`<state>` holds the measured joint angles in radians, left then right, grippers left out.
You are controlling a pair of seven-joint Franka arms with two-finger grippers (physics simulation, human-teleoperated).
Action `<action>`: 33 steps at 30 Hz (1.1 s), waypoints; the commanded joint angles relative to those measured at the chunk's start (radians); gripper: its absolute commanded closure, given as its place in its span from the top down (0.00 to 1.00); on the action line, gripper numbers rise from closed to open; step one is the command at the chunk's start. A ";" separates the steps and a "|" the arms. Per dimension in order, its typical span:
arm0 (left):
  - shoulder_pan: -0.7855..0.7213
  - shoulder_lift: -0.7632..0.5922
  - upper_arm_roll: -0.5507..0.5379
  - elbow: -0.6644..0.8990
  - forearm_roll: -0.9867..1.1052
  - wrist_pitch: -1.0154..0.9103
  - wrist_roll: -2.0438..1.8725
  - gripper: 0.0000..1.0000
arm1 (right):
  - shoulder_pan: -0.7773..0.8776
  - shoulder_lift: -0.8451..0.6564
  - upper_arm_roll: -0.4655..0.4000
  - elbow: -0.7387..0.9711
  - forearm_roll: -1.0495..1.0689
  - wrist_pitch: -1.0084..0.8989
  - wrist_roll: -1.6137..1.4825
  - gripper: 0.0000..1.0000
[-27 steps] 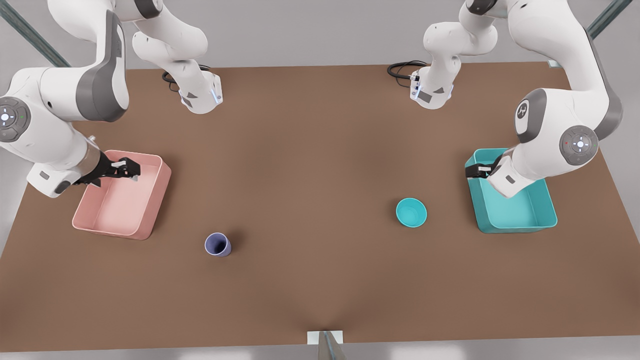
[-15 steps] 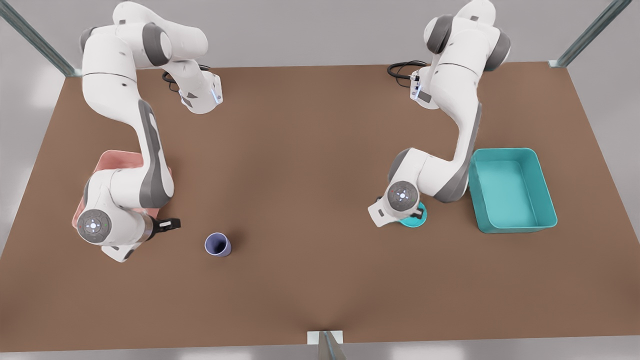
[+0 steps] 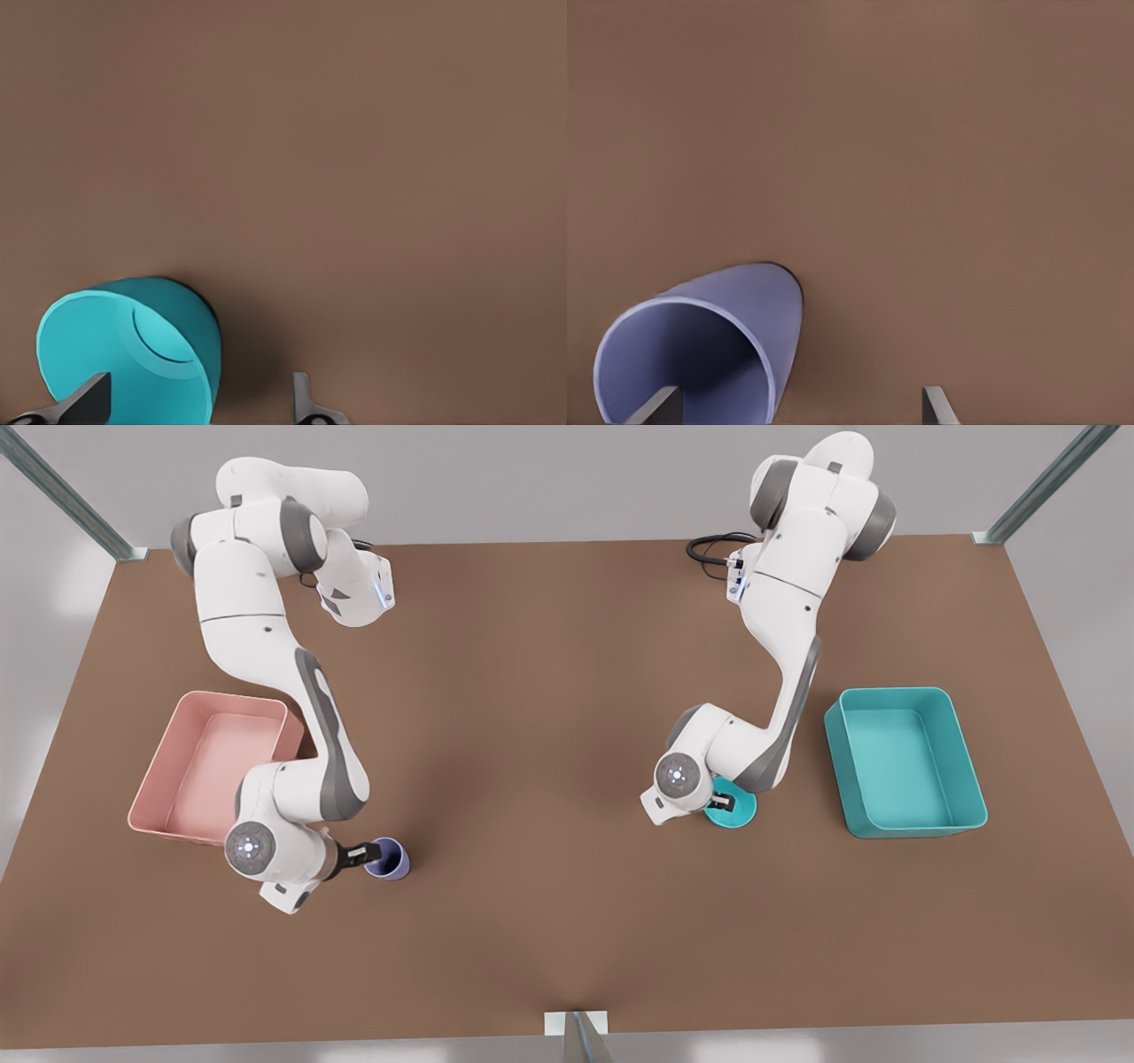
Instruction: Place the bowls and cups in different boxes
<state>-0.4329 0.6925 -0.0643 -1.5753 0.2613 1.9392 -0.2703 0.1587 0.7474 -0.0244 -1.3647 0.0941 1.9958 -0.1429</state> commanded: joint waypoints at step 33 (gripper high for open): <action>0.350 -0.340 0.041 -0.044 -0.102 -0.227 -0.043 0.21 | -0.265 -0.341 -0.008 -0.154 -0.195 -0.278 -0.500 0.21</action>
<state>-0.1325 0.3906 -0.0212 -1.6175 0.2262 1.8527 -0.3555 -0.0898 0.4372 -0.0332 -1.4803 -0.0496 1.7521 -0.3100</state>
